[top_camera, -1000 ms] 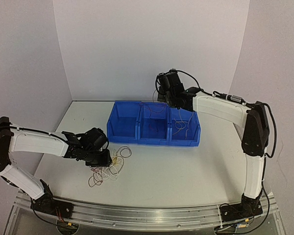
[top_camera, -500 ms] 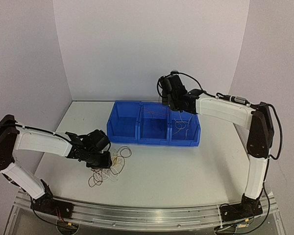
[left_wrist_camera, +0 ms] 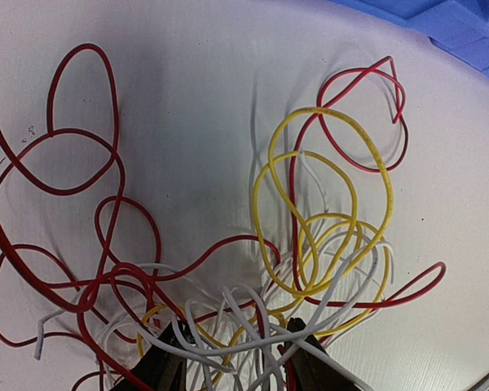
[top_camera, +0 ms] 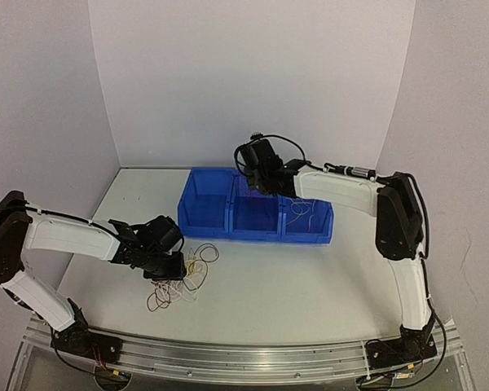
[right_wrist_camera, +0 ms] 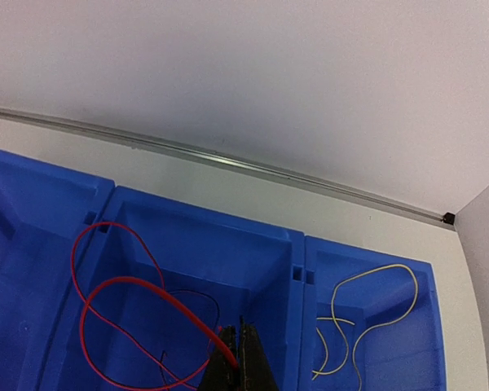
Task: Untangle the cables
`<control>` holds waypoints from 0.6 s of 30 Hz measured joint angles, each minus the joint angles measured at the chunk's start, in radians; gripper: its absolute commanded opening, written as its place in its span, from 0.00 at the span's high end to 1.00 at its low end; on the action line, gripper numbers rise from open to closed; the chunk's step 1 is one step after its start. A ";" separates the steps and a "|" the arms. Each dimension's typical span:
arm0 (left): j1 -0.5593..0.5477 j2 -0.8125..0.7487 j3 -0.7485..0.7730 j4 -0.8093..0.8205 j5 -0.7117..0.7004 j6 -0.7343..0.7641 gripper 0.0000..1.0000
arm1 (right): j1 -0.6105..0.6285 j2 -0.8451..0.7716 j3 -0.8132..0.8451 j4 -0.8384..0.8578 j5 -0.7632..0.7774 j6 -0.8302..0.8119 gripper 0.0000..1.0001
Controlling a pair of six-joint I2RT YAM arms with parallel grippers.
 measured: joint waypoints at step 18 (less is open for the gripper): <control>0.000 -0.023 0.000 -0.019 -0.001 -0.015 0.59 | 0.004 0.188 0.110 -0.020 0.042 -0.137 1.00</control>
